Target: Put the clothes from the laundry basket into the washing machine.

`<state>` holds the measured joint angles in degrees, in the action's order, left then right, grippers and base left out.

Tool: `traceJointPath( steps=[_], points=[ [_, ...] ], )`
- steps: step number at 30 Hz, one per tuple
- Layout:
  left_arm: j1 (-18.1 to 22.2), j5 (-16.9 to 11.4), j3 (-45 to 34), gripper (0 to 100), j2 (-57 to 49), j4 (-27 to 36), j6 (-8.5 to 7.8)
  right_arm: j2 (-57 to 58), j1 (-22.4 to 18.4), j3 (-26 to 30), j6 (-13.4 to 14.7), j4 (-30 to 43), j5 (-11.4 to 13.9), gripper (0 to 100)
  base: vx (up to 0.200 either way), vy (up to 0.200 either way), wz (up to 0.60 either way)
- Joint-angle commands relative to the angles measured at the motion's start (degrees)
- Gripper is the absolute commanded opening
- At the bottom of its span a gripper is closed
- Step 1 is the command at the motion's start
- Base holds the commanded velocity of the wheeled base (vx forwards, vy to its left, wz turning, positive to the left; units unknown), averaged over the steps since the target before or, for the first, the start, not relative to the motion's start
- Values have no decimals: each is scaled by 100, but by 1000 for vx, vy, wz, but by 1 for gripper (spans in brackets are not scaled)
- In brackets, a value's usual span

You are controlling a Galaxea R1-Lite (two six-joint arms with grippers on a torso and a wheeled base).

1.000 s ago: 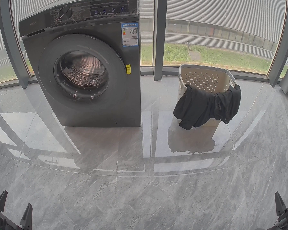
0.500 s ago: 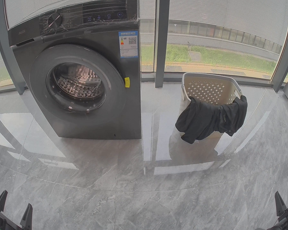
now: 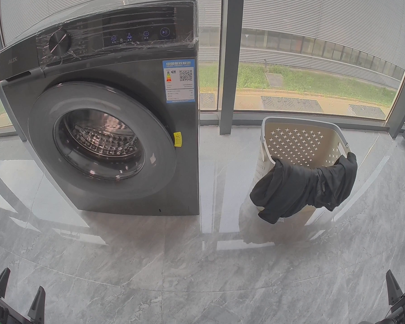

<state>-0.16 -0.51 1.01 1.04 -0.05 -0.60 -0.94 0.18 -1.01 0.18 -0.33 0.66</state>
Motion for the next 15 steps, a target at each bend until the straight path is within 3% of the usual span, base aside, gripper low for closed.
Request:
traceJointPath(
  steps=[1, 3, 15],
  points=[
    [-2, -2, -92, 100, -104, -4, -11, 94, -1, 101, -1, -2, -4, 100, 200, 0, 0],
    [-2, -2, -92, 100, -104, -4, -19, 94, -1, 101, -1, -2, -4, 100, 200, 0, 0],
    [-2, -10, -92, 100, -104, -4, -19, 94, -1, 101, -1, -2, -4, 100, 0, 0, 0]
  ],
)
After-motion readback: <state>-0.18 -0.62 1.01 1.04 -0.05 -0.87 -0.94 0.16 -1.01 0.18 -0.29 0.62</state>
